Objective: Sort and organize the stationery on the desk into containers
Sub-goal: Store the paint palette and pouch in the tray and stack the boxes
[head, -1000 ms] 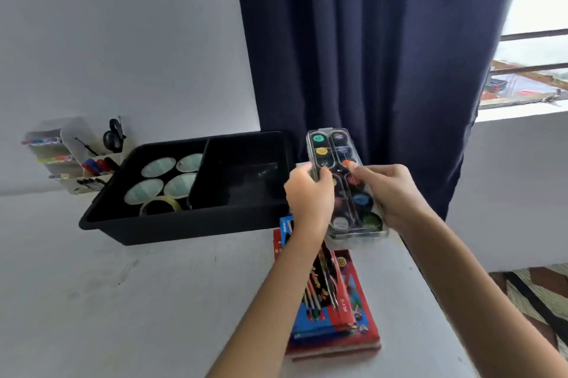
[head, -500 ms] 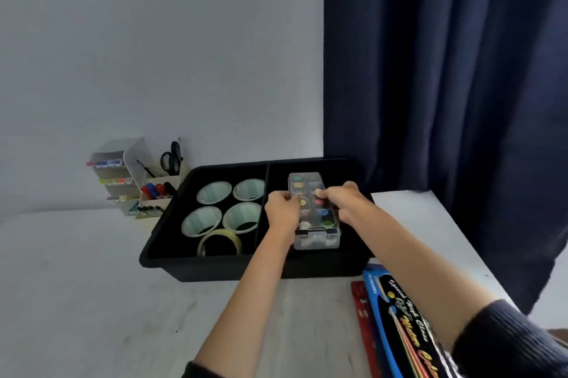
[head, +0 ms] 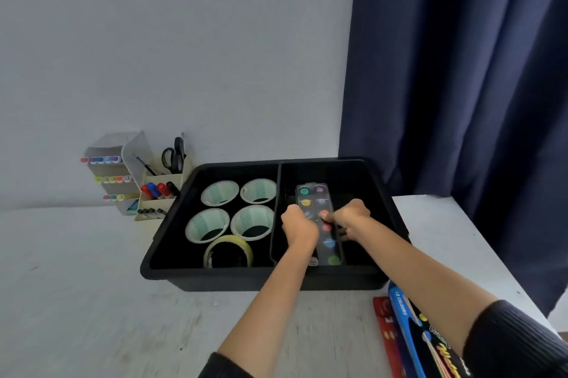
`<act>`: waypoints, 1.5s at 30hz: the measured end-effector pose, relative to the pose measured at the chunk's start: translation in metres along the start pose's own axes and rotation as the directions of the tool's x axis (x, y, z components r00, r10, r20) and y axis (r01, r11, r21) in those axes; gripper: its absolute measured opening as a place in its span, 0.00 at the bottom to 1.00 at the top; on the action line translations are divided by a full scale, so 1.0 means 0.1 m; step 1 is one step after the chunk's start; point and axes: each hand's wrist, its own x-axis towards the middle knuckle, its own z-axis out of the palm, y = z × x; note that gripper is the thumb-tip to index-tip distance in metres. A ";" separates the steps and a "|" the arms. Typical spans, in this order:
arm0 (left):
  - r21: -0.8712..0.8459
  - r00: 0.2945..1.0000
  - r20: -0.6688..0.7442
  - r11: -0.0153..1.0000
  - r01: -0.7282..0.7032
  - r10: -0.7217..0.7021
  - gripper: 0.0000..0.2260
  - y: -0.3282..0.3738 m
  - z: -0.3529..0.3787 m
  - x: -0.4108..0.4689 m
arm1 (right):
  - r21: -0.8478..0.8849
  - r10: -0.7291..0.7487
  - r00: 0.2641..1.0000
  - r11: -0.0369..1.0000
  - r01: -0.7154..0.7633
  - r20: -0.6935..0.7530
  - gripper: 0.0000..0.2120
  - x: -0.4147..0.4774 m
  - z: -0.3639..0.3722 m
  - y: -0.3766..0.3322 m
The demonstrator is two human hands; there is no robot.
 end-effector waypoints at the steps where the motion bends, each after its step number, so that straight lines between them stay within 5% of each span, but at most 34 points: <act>1: 0.033 0.997 -0.025 0.996 -0.077 0.078 0.08 0.00 -0.02 -0.03 | -0.011 -0.003 1.000 1.000 0.003 0.013 0.10 0.00 0.01 -0.01; 4: 0.138 0.912 -0.206 0.933 -0.332 0.355 0.13 -0.01 -0.20 -0.10 | -0.013 0.008 0.998 1.000 -0.007 0.068 0.10 -0.01 0.06 -0.05; 6: 0.262 0.852 -0.279 0.889 -0.377 0.443 0.13 -0.06 -0.35 -0.10 | -0.005 0.026 0.995 1.000 -0.025 0.100 0.10 -0.01 0.10 -0.08; 13: 0.042 0.956 -0.191 0.975 -0.217 0.221 0.12 -0.24 -0.50 0.02 | -0.050 -0.011 0.986 0.999 0.019 0.163 0.09 -0.04 0.18 -0.12; 18: 0.100 0.833 -0.317 0.889 -0.446 0.454 0.12 -0.09 -0.55 -0.28 | -0.074 -0.149 0.966 0.983 0.168 0.213 0.13 -0.30 -0.12 -0.17; 21: -0.130 0.829 -0.298 0.841 -0.526 0.473 0.10 0.09 -0.53 -0.64 | 0.046 -0.307 0.932 0.952 0.304 0.192 0.07 -0.60 -0.48 -0.16; 25: -0.339 0.863 -0.185 0.793 -0.505 0.470 0.09 0.23 -0.39 -1.18 | 0.167 -0.404 0.870 0.914 0.370 0.283 0.11 -1.14 -1.00 0.05; 28: -0.381 0.889 -0.095 0.808 -0.449 0.449 0.09 0.16 -0.22 -1.56 | 0.141 -0.403 0.893 0.914 0.381 0.200 0.11 -1.39 -1.30 0.36; 38: -0.274 0.983 0.113 0.955 -0.110 0.145 0.06 -0.41 0.30 -2.33 | -0.039 -0.290 0.955 0.957 0.288 -0.068 0.10 -1.69 -1.56 1.51; 43: -0.307 0.987 0.130 0.950 -0.048 0.092 0.10 -0.52 0.37 -2.59 | 0.009 -0.305 0.951 0.952 0.306 -0.055 0.02 -1.87 -1.53 1.79; 45: -0.359 0.989 0.122 0.933 -0.037 0.086 0.12 -0.51 0.38 -2.64 | 0.073 -0.318 0.943 0.943 0.326 -0.094 0.06 -1.91 -1.52 1.84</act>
